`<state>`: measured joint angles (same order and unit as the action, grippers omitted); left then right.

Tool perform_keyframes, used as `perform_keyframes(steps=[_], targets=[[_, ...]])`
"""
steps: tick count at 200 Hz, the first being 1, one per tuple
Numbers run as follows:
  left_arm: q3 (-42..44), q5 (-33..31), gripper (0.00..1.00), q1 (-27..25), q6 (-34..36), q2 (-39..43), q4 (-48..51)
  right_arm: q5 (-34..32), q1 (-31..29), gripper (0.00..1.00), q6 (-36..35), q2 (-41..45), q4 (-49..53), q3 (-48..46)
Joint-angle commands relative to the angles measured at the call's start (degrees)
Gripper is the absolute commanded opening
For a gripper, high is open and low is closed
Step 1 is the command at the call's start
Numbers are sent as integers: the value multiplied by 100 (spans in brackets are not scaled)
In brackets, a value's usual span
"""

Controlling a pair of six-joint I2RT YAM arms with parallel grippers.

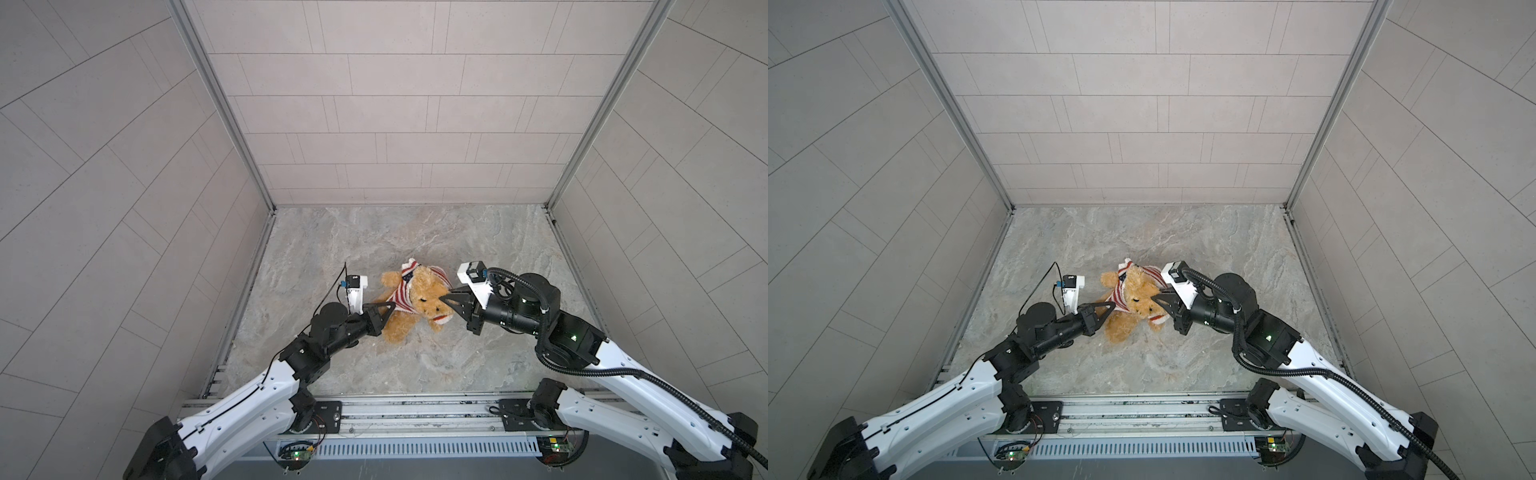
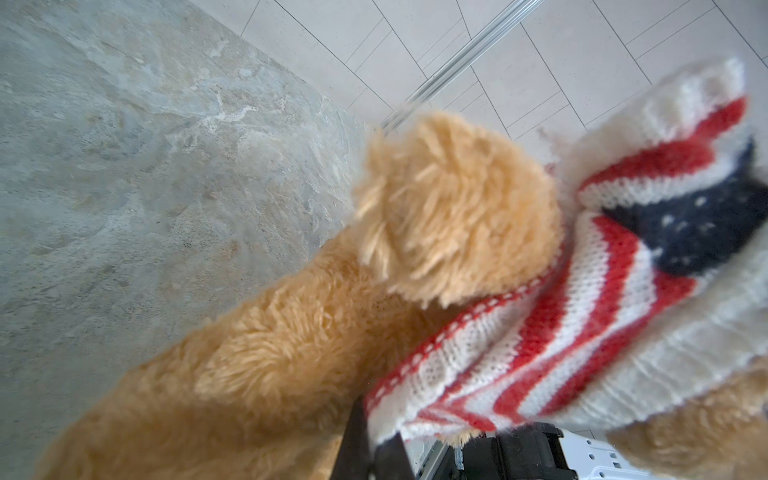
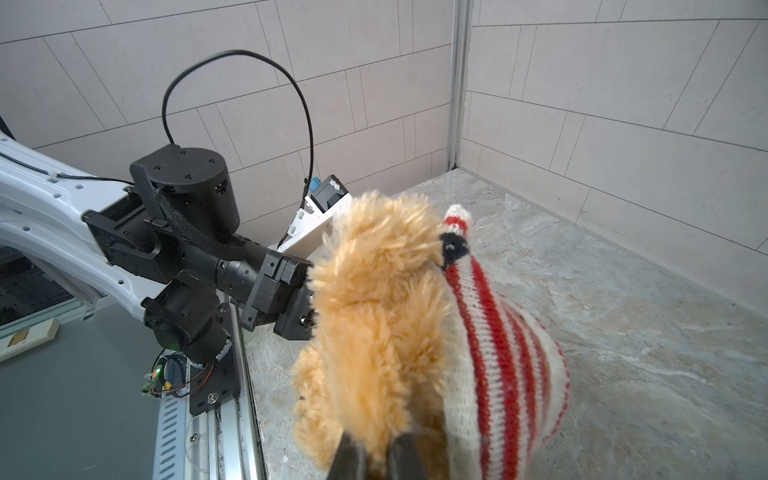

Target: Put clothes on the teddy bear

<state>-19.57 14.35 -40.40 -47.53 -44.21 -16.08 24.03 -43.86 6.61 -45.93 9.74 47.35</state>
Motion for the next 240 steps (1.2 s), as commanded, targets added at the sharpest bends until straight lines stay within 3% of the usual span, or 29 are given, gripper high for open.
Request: perform_keyframes(steps=[1, 11, 47, 83, 125, 159, 208, 240], targets=[[112, -227, 0, 164, 139, 18, 275, 275, -3, 0, -395, 240, -338, 127], [90, -4, 1, 165, 235, 126, 157, 159, -9, 0, -526, 205, -245, 99], [-309, 413, 30, 158, 790, 667, 962, -280, -9, 0, -1488, 169, -299, -385], [-522, 544, 35, 170, 921, 938, 1352, -287, -7, 0, -2253, 304, -1334, -1133], [-1043, 593, 50, 164, 1296, 899, 1784, 225, -6, 0, -3032, 168, -1461, -1155], [-1390, 525, 51, 289, 1523, 575, 2111, 598, -4, 0, -3354, 169, -1521, -1314], [-1414, 1023, 54, 446, 1370, 287, 1633, 740, 0, 0, -3473, 110, -1482, -1220], [-1264, 1363, 51, 443, 1210, 189, 1220, 814, 0, 0, -3451, 68, -1579, -1220]])
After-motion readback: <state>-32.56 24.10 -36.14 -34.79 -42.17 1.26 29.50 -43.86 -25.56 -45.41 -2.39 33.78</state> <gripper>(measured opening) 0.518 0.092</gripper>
